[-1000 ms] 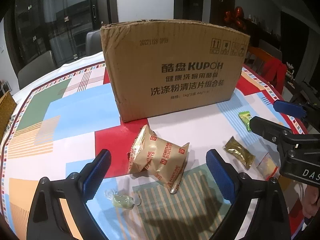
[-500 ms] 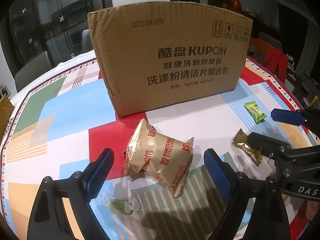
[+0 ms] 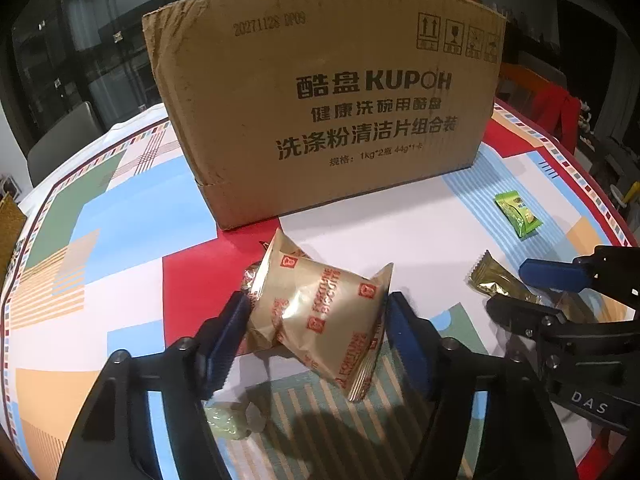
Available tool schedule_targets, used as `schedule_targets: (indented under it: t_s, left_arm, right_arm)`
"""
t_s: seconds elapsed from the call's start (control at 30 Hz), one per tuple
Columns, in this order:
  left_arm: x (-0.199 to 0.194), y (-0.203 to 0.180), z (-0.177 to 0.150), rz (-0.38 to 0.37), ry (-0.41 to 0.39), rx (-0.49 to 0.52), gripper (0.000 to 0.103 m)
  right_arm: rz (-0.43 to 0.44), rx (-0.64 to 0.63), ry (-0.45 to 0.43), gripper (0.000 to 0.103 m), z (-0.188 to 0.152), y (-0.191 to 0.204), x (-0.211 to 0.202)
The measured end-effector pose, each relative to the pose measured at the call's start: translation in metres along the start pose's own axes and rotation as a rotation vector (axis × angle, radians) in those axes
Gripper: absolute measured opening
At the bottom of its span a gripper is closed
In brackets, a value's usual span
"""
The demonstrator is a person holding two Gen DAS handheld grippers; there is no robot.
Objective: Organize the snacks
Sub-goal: 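Close the left tool on the Fortune Biscuits bag while the right tool grasps the gold candy, then carry the biscuit bag and gold candy up and into the box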
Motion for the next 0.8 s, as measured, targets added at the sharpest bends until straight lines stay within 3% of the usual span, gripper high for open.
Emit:
schedule_targets:
  t_s: [0.1,0.43,0.8]
  left_arm:
    - [0.0,-0.001,-0.001,0.013,0.004,0.005,0.065]
    - [-0.006,0.0,-0.004,0.014,0.004,-0.031,0.051]
    - [-0.022,0.007,0.0,0.021,-0.017,-0.089,0.048]
  right_arm:
    - [-0.001,-0.007,-0.004,0.023,0.0,0.0,-0.001]
    - [-0.002,0.004,-0.022,0.021,0.006,-0.004,-0.006]
    - [0.004,0.018,-0.059,0.021,0.019,-0.007,-0.017]
Point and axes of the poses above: each gripper's, at about its wrist camera, not at the fingertips, and x roughly the way its jaws point, y to its left, z to its top, the point moved 5 cm from there along x, roughly the way its jaws point, and after that the axes turned 13 degrees about -z, right-handed, at the moved point
